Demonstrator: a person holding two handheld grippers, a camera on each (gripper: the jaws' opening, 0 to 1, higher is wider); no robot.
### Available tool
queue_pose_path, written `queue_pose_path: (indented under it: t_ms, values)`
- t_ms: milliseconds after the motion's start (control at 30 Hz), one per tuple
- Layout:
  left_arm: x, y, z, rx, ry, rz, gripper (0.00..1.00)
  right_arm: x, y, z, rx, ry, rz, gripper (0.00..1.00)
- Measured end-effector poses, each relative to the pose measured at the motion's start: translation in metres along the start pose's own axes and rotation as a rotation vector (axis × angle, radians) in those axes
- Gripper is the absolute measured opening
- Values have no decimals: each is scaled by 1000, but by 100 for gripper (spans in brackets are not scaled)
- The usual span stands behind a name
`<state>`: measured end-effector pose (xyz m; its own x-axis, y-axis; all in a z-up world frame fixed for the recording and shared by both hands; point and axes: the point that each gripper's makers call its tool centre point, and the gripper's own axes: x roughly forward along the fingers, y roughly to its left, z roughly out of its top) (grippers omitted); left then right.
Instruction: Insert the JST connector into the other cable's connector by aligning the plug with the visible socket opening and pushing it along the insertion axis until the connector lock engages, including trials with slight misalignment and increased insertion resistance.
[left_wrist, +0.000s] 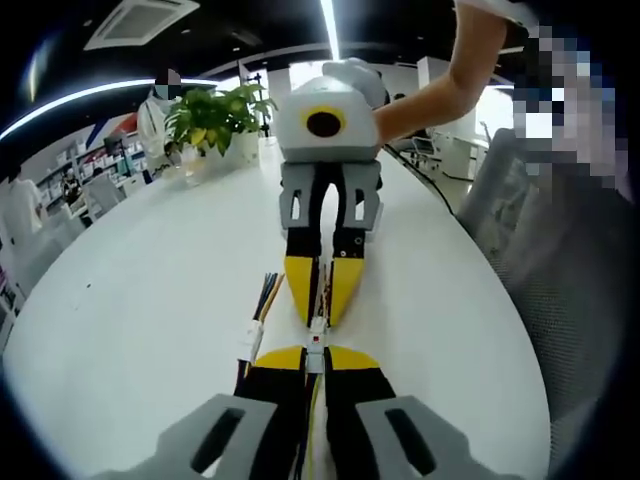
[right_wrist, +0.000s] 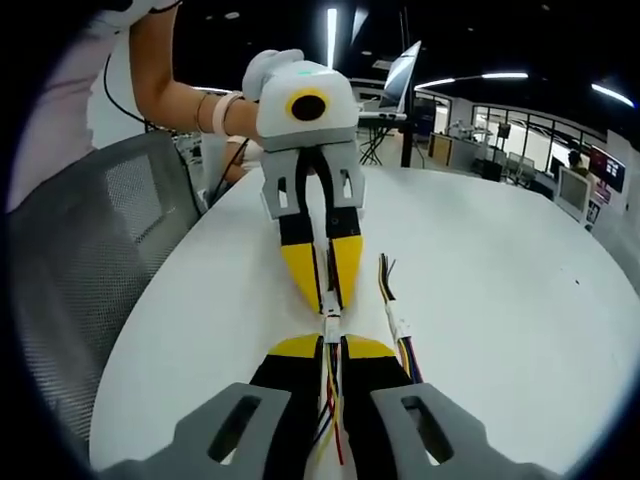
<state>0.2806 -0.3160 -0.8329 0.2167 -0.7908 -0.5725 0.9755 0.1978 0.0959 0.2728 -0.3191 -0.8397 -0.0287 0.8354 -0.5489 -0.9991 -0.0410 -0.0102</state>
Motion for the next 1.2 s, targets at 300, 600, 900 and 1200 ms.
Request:
queue_pose_path:
  t_ms: [300,600,900,1200]
  values:
    - [3,0,-1,55,48,-30,0,2,-1,-4,-6,26,6,4]
    - [3,-2,4,66,45,-41,0,4,-2,-5,-9,39,7,4]
    - [2,-3,4,80,35,-51,0,3,-1,-1,-9,29,12,4]
    - [3,0,0,86,50,-35,0,4,-5,5,2,2,2,4]
